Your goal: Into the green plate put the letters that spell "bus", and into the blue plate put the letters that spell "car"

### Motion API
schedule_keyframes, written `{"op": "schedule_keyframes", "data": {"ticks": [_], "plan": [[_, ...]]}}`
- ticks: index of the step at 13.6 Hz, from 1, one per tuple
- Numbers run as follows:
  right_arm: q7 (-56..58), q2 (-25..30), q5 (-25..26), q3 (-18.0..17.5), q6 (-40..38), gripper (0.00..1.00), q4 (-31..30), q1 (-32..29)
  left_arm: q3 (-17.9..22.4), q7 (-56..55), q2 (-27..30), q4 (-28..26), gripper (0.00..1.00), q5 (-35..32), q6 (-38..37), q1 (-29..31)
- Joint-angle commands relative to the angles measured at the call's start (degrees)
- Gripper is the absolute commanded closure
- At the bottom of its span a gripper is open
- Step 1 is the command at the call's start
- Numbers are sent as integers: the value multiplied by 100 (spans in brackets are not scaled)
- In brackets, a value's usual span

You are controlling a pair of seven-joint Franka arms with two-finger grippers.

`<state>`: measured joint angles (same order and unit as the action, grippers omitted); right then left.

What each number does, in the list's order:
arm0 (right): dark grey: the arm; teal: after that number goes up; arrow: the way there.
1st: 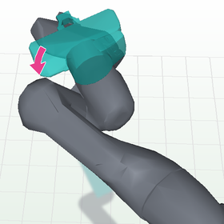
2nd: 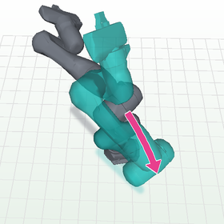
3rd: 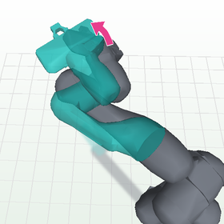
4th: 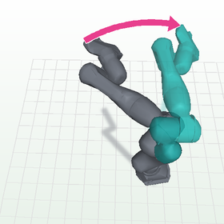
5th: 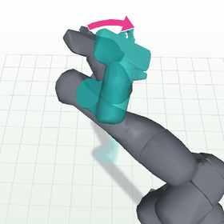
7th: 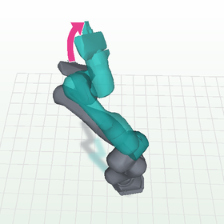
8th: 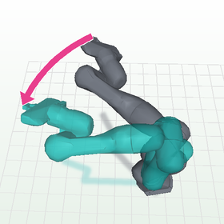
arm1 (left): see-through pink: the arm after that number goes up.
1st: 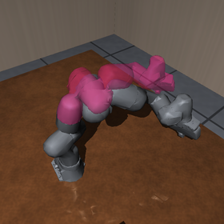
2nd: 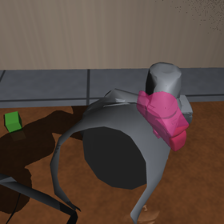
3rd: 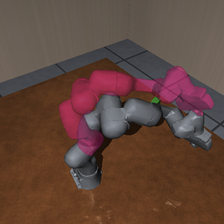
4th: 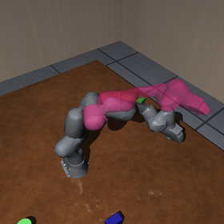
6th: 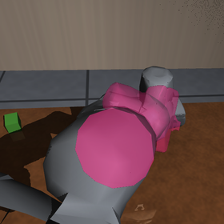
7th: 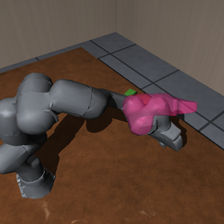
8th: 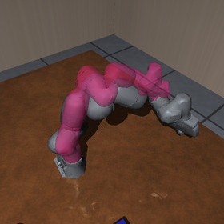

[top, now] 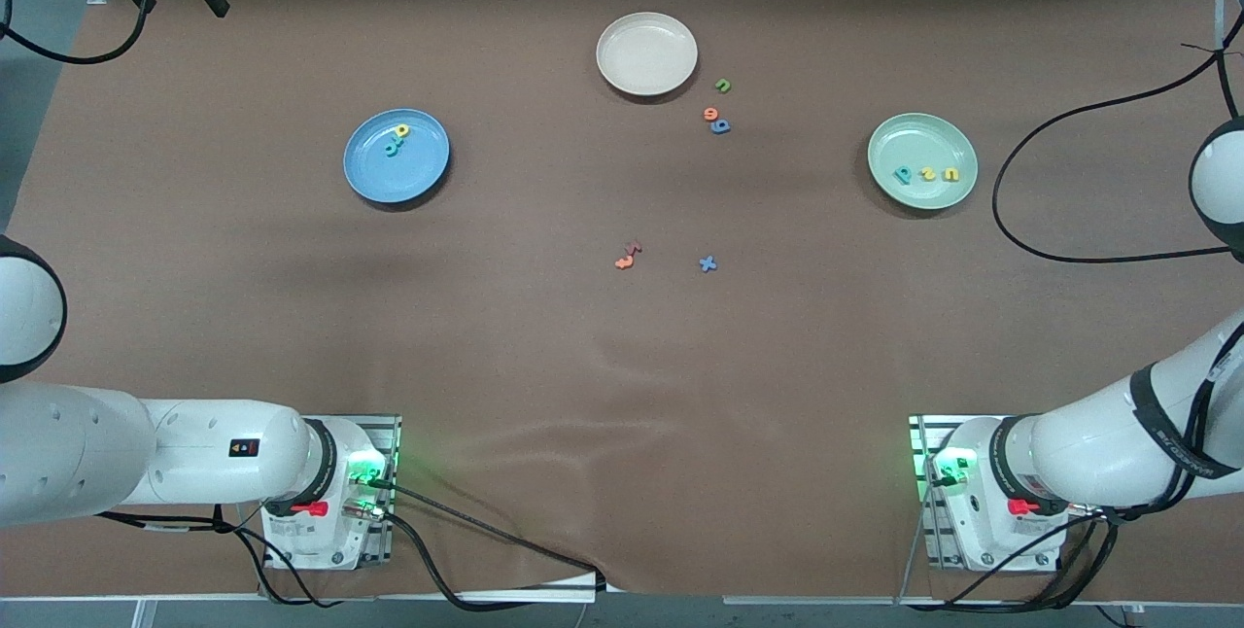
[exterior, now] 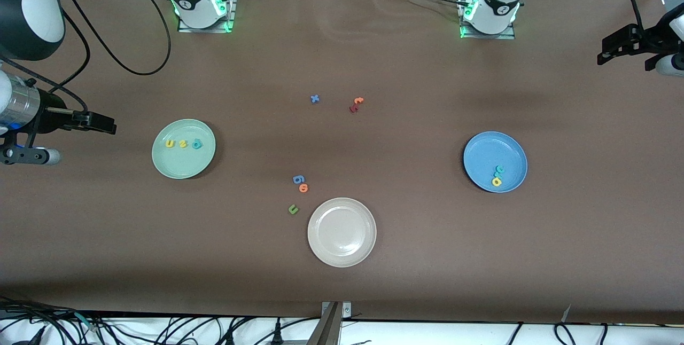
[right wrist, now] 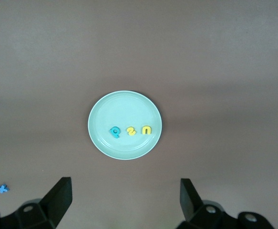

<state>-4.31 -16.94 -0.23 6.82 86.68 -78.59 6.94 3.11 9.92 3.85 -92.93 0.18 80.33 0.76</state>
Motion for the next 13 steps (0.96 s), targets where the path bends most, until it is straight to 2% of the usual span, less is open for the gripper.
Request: {"op": "schedule_keyframes", "data": {"ticks": [1, 13], "plan": [[0, 156, 76, -58, 68, 0, -165, -61, -12, 88, -51, 12, 0, 105, 88, 56], [18, 147, 76, -58, 68, 0, -156, -62, -65, 80, 45, 91, 0, -106, 299, 64]]}}
